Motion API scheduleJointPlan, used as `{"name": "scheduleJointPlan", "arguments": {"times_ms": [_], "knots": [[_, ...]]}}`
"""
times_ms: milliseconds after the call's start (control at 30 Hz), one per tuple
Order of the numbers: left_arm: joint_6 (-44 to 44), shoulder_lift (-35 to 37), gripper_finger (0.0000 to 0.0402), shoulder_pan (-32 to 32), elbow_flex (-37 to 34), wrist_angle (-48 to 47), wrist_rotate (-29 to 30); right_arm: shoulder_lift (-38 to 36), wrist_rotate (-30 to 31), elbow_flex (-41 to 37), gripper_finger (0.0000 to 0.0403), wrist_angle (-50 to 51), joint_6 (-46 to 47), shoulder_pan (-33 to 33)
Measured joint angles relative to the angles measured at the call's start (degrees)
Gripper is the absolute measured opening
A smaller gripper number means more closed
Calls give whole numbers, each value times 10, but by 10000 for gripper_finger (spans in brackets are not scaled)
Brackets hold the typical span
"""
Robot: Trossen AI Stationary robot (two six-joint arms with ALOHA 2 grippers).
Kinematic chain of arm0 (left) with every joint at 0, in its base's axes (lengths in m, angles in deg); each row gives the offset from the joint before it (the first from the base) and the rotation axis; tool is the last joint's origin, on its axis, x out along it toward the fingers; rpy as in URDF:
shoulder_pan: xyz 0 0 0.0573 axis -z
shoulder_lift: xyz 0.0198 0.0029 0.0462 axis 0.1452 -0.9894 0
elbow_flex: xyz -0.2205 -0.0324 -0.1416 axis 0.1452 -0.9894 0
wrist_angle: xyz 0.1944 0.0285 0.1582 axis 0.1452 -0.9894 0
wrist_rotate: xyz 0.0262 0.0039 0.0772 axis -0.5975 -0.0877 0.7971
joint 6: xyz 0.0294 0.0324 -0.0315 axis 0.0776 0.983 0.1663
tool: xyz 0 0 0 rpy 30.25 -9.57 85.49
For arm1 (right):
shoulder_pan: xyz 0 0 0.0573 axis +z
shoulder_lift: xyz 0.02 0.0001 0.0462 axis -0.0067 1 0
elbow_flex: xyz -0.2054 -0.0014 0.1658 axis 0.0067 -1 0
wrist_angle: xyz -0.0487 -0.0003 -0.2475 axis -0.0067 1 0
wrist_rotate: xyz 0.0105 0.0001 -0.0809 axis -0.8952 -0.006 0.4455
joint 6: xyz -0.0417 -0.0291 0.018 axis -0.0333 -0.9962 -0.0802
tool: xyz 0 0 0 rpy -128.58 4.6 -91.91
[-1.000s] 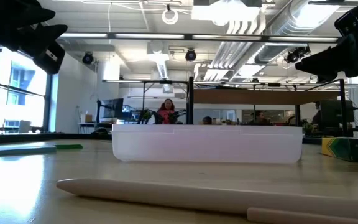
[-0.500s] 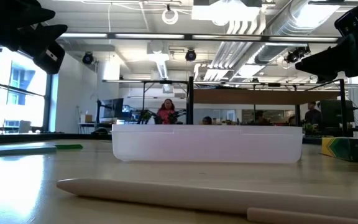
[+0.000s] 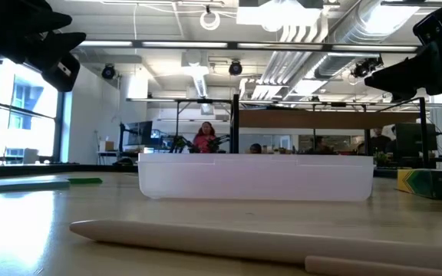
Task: Pack school essentials
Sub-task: Put the green eraser into the pink supply box
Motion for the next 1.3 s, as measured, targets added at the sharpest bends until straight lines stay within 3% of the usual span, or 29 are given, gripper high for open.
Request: {"name": "scheduleJointPlan", "arguments": {"times_ms": [300, 500, 667, 767, 967, 1167, 1300], "knots": [[25, 0, 138, 0, 0, -42, 43, 0, 0, 0, 105, 0, 0, 0], [22, -15, 183, 0, 0, -65, 151, 0, 0, 0, 105, 0, 0, 0], [39, -38, 187, -1, 10, -60, 240, 0, 0, 0, 105, 0, 0, 0], [70, -56, 187, -1, 41, -67, 264, 0, 0, 0, 105, 0, 0, 0], [102, -115, 188, -12, 151, -206, 301, 0, 0, 0, 105, 0, 0, 0], [-15, -185, 184, -56, 229, -385, 299, 0, 0, 0, 105, 0, 0, 0], [-83, -224, 180, -93, 242, -441, 247, 0, 0, 0, 105, 0, 0, 0]]}}
